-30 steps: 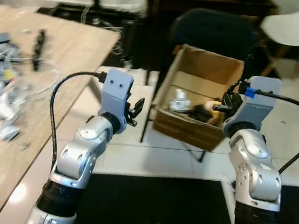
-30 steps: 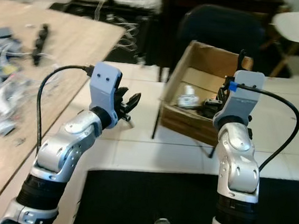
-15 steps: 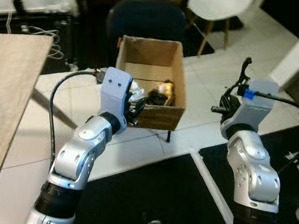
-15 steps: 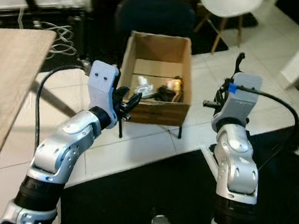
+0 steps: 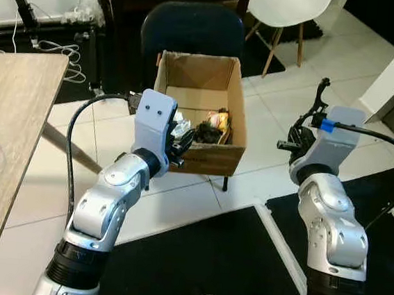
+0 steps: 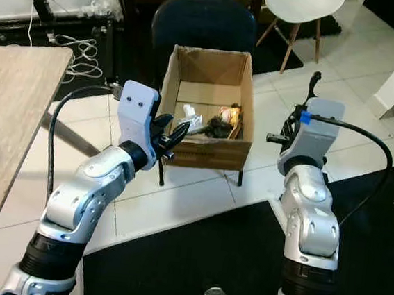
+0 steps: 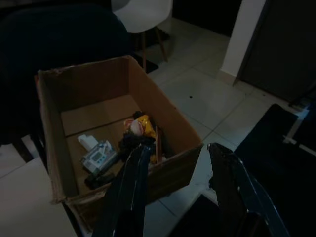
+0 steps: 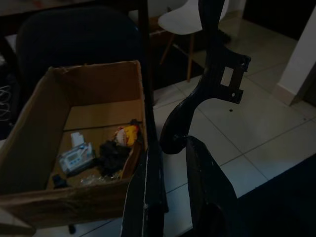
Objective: Picking trash to rubbish bin
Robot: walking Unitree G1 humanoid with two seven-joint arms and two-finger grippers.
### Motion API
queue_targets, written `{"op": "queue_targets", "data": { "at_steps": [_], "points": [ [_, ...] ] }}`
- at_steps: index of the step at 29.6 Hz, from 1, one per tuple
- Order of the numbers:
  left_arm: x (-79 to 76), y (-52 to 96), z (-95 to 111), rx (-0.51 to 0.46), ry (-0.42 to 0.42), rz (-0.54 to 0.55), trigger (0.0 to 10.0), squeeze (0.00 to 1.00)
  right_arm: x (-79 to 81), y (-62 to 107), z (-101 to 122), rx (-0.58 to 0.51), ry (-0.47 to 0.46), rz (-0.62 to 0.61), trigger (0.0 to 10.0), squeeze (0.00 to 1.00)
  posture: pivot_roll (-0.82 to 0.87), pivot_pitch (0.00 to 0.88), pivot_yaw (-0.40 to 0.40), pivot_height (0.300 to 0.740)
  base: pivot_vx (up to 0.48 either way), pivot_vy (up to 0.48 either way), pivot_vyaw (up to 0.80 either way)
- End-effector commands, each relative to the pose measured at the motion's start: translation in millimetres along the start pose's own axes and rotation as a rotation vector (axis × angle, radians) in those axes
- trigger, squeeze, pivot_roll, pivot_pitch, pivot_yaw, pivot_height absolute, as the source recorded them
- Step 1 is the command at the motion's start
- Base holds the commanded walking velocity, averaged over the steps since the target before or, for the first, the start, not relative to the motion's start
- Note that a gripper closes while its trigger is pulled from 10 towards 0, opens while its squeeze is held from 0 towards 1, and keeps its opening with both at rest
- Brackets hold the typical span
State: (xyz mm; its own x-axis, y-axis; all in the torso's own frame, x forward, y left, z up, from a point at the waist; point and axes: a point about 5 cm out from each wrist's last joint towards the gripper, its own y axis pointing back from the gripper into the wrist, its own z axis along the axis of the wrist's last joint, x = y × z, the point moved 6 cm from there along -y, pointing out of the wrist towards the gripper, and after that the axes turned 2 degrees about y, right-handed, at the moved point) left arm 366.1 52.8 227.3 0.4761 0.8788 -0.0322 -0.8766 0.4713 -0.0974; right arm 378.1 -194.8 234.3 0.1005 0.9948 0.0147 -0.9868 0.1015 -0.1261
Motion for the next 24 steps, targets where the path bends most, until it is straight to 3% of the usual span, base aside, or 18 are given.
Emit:
{"op": "queue_targets", "data": {
  "at_steps": [1, 24],
  "points": [
    [-5.8, 1.5, -4.7, 0.009, 0.017, -0.017, 10.0, 0.00, -0.2, 2.9, -2.2, 0.004, -0.004, 0.001, 10.0, 0.00, -0.04, 0.208, 0.048, 0.740, 0.454, 0.000, 0.00],
    [-5.1, 3.1, -7.1, 0.016, 0.006, -0.015, 10.0, 0.00, -0.8, 4.5, -10.3, 0.032, 0.005, 0.004, 10.0, 0.00, -0.04, 0.210, 0.046, 0.740, 0.444, 0.000, 0.00]
  ]
}}
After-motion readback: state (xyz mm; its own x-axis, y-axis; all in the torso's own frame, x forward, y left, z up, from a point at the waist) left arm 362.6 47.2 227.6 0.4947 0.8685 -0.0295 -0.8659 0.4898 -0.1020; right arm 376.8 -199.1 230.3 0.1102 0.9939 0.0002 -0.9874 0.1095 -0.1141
